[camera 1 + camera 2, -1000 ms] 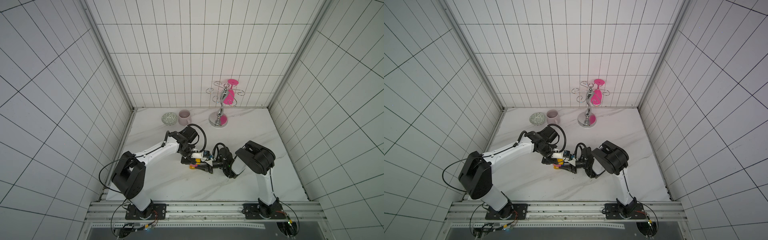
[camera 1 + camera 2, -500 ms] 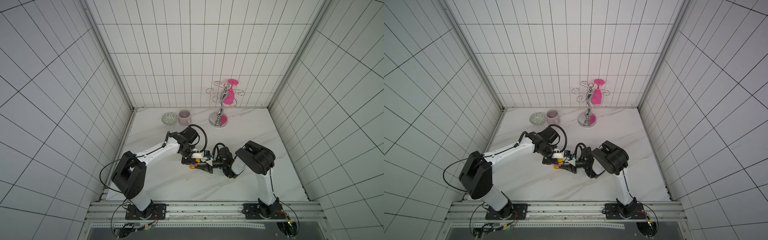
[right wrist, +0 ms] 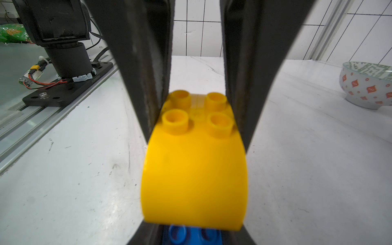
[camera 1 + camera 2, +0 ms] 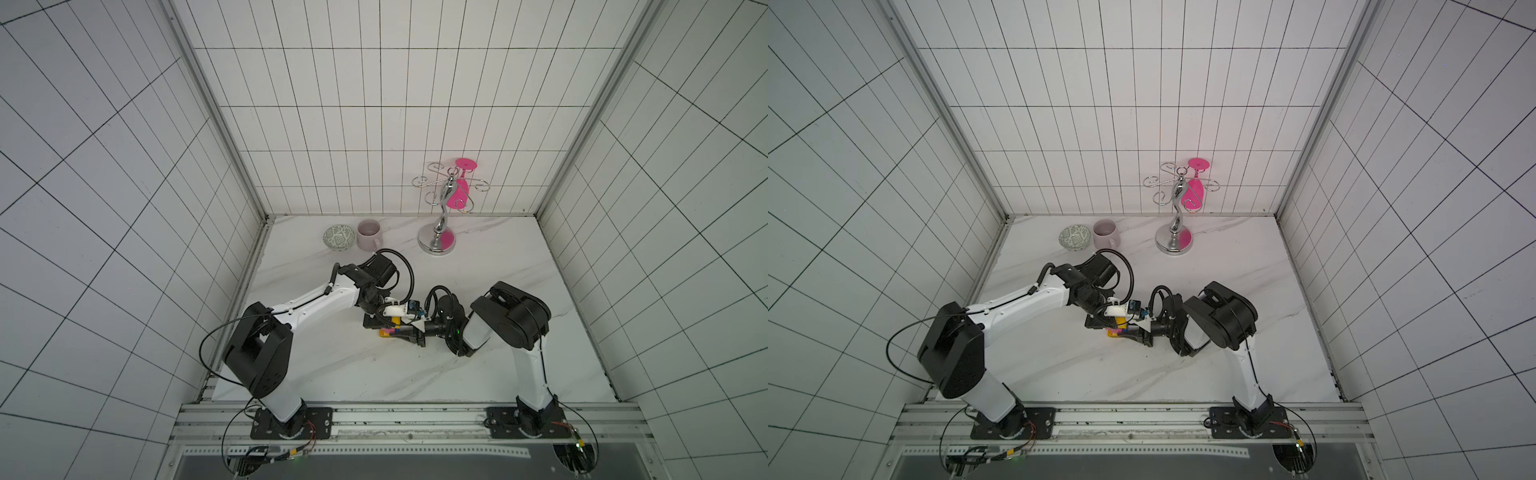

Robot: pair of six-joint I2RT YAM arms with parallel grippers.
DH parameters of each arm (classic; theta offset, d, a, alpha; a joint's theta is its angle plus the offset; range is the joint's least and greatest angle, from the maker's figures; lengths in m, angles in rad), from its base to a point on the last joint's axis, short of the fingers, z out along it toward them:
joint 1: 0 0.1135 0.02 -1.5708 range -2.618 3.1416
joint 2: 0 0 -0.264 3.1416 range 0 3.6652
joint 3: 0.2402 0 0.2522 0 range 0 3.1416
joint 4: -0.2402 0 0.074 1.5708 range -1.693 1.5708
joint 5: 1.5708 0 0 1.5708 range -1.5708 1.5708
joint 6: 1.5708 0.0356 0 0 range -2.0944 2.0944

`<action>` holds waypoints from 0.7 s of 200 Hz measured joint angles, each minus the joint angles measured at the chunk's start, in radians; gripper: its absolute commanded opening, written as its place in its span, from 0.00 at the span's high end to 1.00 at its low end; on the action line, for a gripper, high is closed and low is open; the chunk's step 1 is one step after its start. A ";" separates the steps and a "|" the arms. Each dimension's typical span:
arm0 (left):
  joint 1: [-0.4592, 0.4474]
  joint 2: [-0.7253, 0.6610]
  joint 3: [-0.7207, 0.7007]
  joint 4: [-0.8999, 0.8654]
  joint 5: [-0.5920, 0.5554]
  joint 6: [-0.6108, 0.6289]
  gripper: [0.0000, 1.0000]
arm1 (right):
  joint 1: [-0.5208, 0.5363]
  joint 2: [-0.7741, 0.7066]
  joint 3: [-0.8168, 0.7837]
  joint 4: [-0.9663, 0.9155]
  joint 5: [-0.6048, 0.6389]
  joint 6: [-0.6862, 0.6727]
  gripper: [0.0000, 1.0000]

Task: Assemble the letter s with lego
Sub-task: Assemble the lego brick with the lego brick.

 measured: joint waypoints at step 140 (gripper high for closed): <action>0.005 0.008 -0.039 0.142 0.077 -0.039 0.02 | 0.010 0.000 0.010 0.004 0.043 -0.075 0.89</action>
